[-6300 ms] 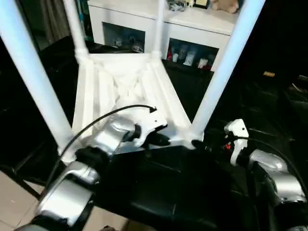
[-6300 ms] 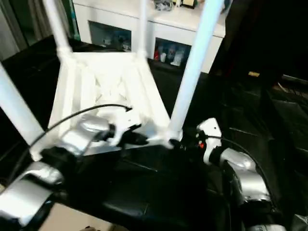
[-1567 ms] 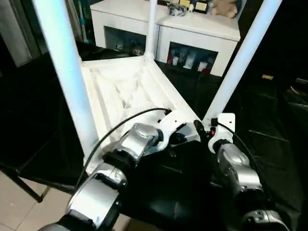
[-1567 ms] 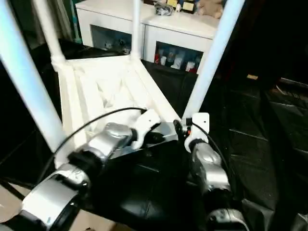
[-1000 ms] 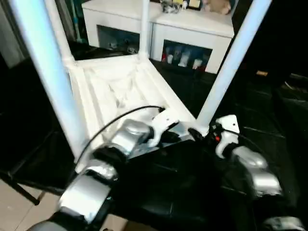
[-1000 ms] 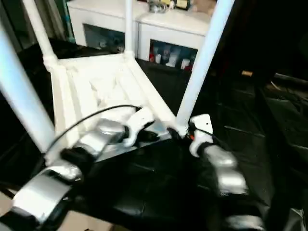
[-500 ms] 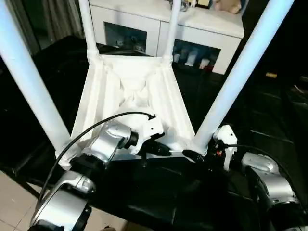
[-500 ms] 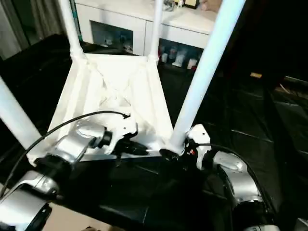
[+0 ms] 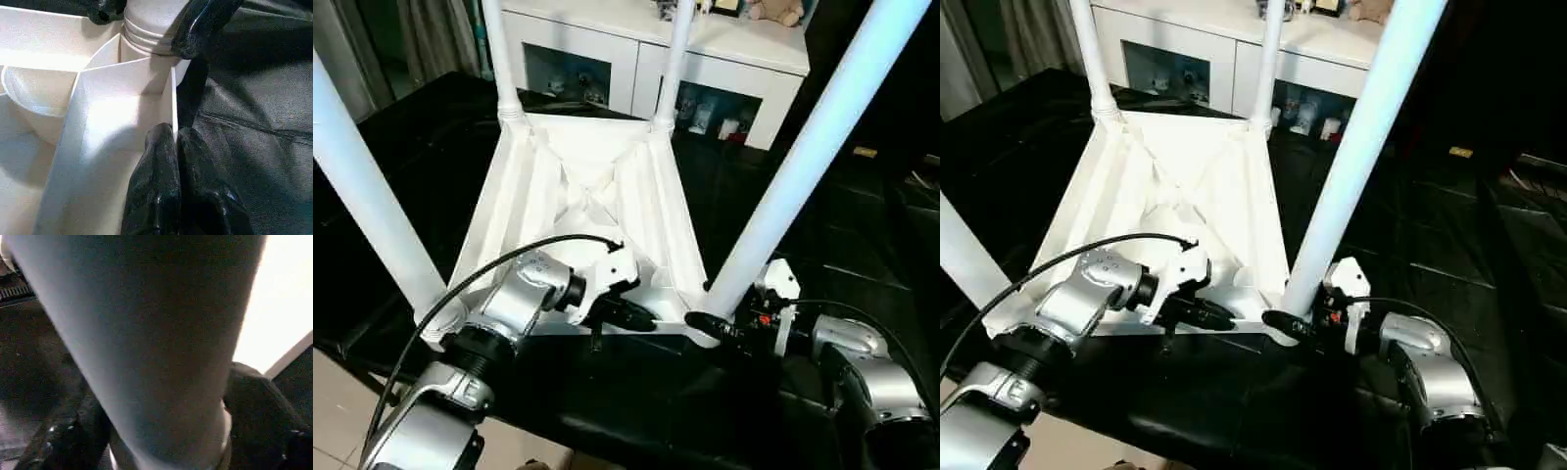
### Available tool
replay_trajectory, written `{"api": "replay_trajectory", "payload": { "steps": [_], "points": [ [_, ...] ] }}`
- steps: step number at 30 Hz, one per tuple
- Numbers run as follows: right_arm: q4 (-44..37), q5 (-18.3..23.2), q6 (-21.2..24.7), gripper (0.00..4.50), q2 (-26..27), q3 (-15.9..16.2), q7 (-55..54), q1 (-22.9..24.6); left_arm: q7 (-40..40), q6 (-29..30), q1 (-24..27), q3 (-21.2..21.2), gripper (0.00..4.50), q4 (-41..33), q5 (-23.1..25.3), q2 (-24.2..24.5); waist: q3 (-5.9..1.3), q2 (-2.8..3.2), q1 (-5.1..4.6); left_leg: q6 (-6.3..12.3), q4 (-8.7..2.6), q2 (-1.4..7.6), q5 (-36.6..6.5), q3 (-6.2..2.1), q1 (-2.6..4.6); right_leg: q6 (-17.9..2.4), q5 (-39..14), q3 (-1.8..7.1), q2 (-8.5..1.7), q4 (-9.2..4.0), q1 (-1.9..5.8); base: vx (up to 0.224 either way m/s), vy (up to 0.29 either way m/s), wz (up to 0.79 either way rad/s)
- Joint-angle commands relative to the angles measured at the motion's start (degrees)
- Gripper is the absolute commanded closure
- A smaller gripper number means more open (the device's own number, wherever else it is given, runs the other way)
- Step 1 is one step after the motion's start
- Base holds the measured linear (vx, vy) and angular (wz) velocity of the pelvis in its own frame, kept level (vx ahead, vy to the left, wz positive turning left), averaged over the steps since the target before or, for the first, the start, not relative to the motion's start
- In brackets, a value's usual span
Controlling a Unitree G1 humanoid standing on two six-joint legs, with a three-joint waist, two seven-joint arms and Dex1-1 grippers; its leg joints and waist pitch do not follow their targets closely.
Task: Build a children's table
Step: Rotate leg to tighten
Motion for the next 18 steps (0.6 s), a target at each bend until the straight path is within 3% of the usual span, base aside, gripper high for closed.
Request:
{"api": "replay_trajectory", "payload": {
  "steps": [1, 6, 13, 16, 18],
  "points": [
    [-1.2, 0.0, 0.2, 1.39, -0.9, -0.4, 0.1, 0.5, -2.1, 0.9, 1.6, -1.8, 4.5, -0.5, -2.1, -0.9, -2.83, -0.34, -0.03, 3.59, -3.74, 1.37, -14.1, -0.34, 1.17, -13.5, -6.5, 0.81, -1.77, -3.34, 2.04, 0.0, 0.0, 0.0],
    [-1.3, -0.1, 0.3, 1.75, -0.8, -0.3, 0.1, 0.4, -2.1, 1.1, 1.7, -1.9, 4.5, -0.7, -2.0, -0.8, -2.89, -0.38, 0.0, 3.54, -3.65, 1.3, -13.8, -0.34, 1.2, -13.5, -6.8, 0.8, -1.77, -3.29, 2.11, 0.0, 0.0, 0.0],
    [0.1, -0.4, 0.7, 1.83, 0.9, -1.5, -3.8, 0.4, 0.7, 2.5, 1.5, -1.2, 4.5, 0.4, -1.2, -1.3, -2.94, -0.41, 0.02, 3.87, -3.52, 1.23, -12.7, -0.3, 1.18, -13.8, -5.3, 0.77, -1.71, -3.12, 2.18, 0.0, 0.0, 0.0],
    [1.9, -1.3, 0.0, 1.83, 2.7, -2.7, -8.5, 0.2, 4.1, 2.7, 1.1, -0.6, 4.5, 1.8, -0.5, -2.5, -2.8, -0.46, -0.26, 2.92, -3.68, 1.19, -14.4, -0.34, 1.15, -13.2, -8.5, 0.77, -1.8, -3.41, 2.0, 0.0, 0.0, 0.0],
    [4.5, -3.0, -1.5, 1.83, 5.4, -3.6, -15.2, -0.2, 9.7, 3.3, 0.1, 0.5, 4.5, 4.4, 0.4, -4.9, -2.64, -0.48, -0.61, 1.48, -3.91, 1.16, -17.3, -0.43, 1.23, -11.9, -13.7, 0.79, -1.87, -3.96, 1.7, 0.0, 0.0, 0.0]
  ]
}}
